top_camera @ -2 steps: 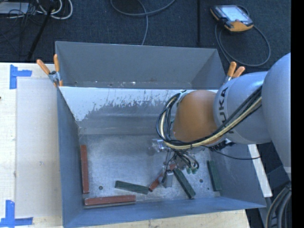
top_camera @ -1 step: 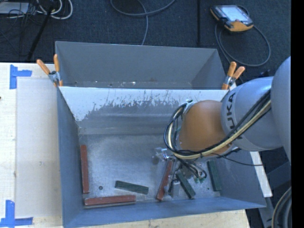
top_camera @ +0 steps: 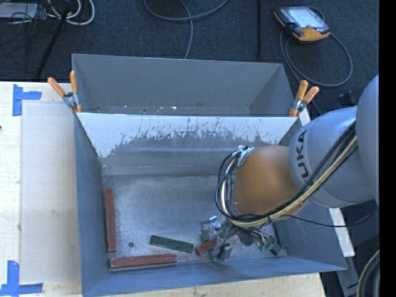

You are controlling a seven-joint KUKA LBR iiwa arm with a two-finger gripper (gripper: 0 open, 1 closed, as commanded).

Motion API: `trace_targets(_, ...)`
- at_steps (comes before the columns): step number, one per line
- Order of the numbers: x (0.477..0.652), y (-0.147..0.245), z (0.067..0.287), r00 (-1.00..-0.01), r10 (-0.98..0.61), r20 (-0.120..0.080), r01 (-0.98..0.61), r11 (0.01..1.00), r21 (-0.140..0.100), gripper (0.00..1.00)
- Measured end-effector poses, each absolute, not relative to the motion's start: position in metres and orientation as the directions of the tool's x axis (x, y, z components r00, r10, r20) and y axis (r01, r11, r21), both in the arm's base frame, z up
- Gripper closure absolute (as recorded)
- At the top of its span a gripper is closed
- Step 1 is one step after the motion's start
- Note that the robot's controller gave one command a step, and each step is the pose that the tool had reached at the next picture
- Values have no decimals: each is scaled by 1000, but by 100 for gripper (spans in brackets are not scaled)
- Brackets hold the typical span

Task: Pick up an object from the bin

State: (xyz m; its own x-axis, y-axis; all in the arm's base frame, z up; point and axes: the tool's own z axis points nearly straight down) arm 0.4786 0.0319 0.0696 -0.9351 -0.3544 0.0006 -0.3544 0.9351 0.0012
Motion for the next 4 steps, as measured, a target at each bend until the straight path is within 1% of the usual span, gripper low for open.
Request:
trace_targets(1,479,32,70,-935,-354,1,-354,935,1,100)
trace_targets(2,517,25,158,-929,-370,0,-370,929,1,100)
trace_targets(3,517,25,158,-929,-369,0,-369,929,1,100)
trace_targets(4,518,8,180,-860,-510,6,-510,860,5,100)
